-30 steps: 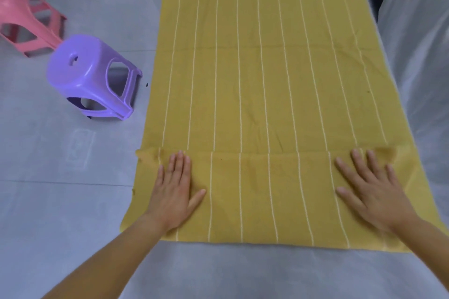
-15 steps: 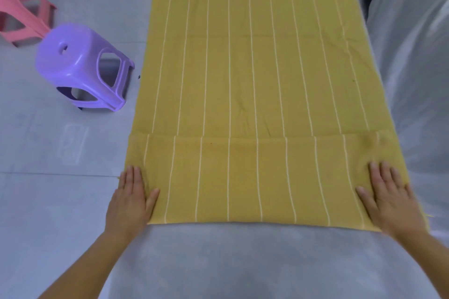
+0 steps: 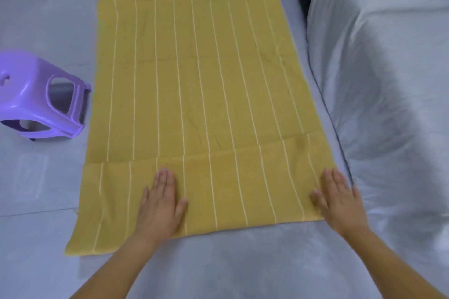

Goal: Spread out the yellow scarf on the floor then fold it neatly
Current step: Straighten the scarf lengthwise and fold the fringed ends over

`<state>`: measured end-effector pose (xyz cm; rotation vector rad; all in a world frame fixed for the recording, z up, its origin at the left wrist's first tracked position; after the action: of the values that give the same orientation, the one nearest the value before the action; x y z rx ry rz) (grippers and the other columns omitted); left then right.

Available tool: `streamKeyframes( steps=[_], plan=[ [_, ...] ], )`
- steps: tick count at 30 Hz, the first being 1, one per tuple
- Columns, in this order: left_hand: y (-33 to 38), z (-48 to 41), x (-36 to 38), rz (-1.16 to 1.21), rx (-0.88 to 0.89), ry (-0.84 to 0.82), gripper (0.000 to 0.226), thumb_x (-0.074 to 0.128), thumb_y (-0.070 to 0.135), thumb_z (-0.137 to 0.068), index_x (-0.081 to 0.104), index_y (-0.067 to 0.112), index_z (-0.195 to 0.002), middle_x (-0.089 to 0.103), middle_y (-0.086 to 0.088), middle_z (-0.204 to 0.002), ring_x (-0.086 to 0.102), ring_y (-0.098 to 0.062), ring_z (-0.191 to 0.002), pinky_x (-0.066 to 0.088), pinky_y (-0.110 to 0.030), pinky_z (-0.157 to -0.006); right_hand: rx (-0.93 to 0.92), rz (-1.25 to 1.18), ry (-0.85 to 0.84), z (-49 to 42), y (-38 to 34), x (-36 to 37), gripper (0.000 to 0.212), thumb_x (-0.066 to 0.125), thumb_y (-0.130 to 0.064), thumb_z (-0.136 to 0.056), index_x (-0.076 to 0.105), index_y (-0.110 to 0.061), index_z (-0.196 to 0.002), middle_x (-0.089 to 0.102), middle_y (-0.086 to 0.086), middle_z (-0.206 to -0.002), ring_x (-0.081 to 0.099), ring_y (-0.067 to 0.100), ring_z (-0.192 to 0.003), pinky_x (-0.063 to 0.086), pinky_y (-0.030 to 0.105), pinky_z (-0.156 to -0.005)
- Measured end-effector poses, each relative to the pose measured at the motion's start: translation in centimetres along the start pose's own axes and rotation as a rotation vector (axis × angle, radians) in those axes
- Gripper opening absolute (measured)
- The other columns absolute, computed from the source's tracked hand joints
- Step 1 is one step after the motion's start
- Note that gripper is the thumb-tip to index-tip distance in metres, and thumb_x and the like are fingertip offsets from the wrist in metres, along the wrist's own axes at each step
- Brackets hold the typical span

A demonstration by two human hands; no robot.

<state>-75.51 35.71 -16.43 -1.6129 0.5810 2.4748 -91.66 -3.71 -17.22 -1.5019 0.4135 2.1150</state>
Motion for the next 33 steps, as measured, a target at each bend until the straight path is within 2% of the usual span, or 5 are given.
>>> streamKeyframes(
  steps=[8, 12, 19, 27, 33],
  plan=[
    [24.7, -10.1, -1.1, 0.258, 0.393, -0.003, 0.047, 0.056, 0.029, -0.09, 0.047, 0.01, -0.133, 0.052, -0.009, -0.13, 0.045, -0.027, -0.121, 0.033, -0.033, -0.104, 0.01, -0.159, 0.011, 1.1, 1.7, 2.1, 0.08, 0.01, -0.063, -0.093, 0.056, -0.006, -0.125, 0.056, 0.014, -0.131, 0.049, 0.026, -0.123, 0.04, 0.053, -0.097],
    [32.1, -14.1, 0.4, 0.251, 0.428, -0.022, 0.052, 0.058, 0.026, -0.089, 0.043, 0.009, -0.135, 0.05, -0.012, -0.133, 0.045, -0.029, -0.122, 0.032, -0.033, -0.104, -0.118, -0.247, 0.14, 0.4, 1.9, 1.5, 0.063, 0.017, -0.057, -0.095, 0.041, -0.014, -0.133, 0.05, 0.01, -0.138, 0.035, 0.019, -0.129, 0.017, 0.039, -0.11],
    [37.1, -16.1, 3.5, 0.062, 0.606, -0.068, 0.047, 0.053, 0.021, -0.093, 0.042, 0.008, -0.137, 0.051, -0.011, -0.136, 0.046, -0.027, -0.124, 0.032, -0.032, -0.103, -0.199, -0.377, 0.283, -1.4, 2.0, 1.2, 0.06, 0.022, -0.052, -0.097, 0.04, -0.011, -0.136, 0.04, 0.007, -0.145, 0.034, 0.015, -0.134, 0.015, 0.04, -0.112],
    [37.0, -16.8, 1.2, 0.314, 0.571, 0.07, 0.02, 0.061, 0.014, -0.089, 0.068, 0.01, -0.107, 0.068, -0.005, -0.104, 0.061, -0.02, -0.096, 0.04, -0.021, -0.087, -0.086, -0.739, 0.325, -5.7, 2.2, -1.1, 0.074, 0.032, -0.063, -0.089, 0.025, -0.017, -0.146, 0.029, -0.004, -0.149, 0.025, 0.005, -0.137, 0.009, 0.035, -0.115],
    [37.1, -15.6, -0.3, 0.527, 0.622, 0.01, 0.015, 0.058, 0.009, -0.09, 0.068, 0.012, -0.1, 0.066, 0.011, -0.095, 0.058, -0.001, -0.088, 0.041, -0.008, -0.08, 0.068, -0.98, 0.26, -8.2, 3.0, -2.3, 0.07, 0.067, -0.041, -0.081, 0.038, -0.019, -0.141, 0.063, 0.001, -0.113, 0.054, 0.019, -0.107, 0.034, 0.037, -0.103]
  ],
)
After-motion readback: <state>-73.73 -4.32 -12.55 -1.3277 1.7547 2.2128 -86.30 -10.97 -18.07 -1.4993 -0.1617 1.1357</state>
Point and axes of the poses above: each hand's wrist, its own z-axis away from the middle knuckle, its own x-axis out of the palm, y = z × x, the point moved 9 cm from there along -z, towards the middle knuckle
